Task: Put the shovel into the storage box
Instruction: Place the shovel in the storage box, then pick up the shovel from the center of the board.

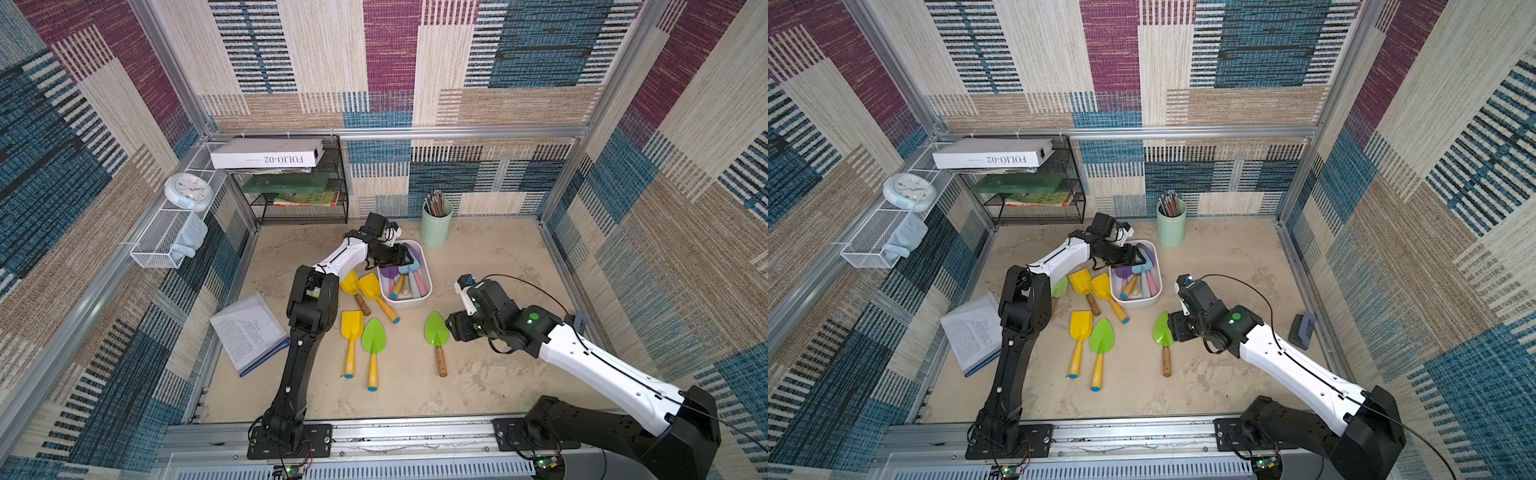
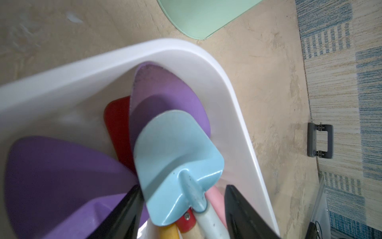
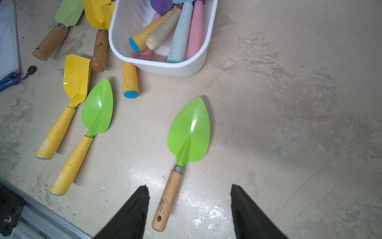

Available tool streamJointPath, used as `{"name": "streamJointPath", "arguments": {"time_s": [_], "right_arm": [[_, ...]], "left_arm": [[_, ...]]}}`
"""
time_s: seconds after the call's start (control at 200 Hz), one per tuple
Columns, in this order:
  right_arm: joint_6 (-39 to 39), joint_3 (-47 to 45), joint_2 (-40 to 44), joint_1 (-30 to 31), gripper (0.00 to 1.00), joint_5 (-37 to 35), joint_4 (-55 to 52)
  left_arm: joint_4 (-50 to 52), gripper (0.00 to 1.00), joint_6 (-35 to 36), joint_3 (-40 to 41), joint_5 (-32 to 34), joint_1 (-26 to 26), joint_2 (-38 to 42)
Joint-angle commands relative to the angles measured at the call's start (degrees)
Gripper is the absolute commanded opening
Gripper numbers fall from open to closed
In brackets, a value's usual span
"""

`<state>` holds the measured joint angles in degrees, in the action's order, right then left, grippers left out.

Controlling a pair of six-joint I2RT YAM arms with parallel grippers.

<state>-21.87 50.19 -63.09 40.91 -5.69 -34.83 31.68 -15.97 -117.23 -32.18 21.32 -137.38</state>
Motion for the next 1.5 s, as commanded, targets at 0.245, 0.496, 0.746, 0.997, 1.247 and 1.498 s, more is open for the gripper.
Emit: {"name": "streamJointPath", "arguments": {"time_s": [0.245,0.496,0.746,0.997,1.247,1.498], "right_arm": [[-1.6,-1.8,-1.8,0.0,0.67,0.4,-0.9],[-3.7,-3.9,-5.8,0.3,0.64,4.3,-0.7],[-10.1,-9.0,-5.6,3.6,0.61,8.2,5.9],[-15.7,-9.8,-8.8,9.1,0.61,6.1,7.8],[-20.2,-10.5,-12.5,11.3,0.6,2.7,8.7],[-21.2,-10.2,-16.7,12.8,0.5,2.5,10.6]], "left_arm": [[2.6,0.88,0.0,0.2,4.1,0.5,6.3],[2.3,0.92,-0.1,0.7,3.4,2.2,10.3],[-5.1,0.93,-2.9,10.8,3.7,3.8,20.2],[-10.4,0.96,-5.5,23.4,5.6,4.9,32.3],[-12.2,0.96,-6.4,35.1,8.6,6.5,41.7],[-13.3,0.96,-7.5,42.2,10.4,7.2,47.7]]}}
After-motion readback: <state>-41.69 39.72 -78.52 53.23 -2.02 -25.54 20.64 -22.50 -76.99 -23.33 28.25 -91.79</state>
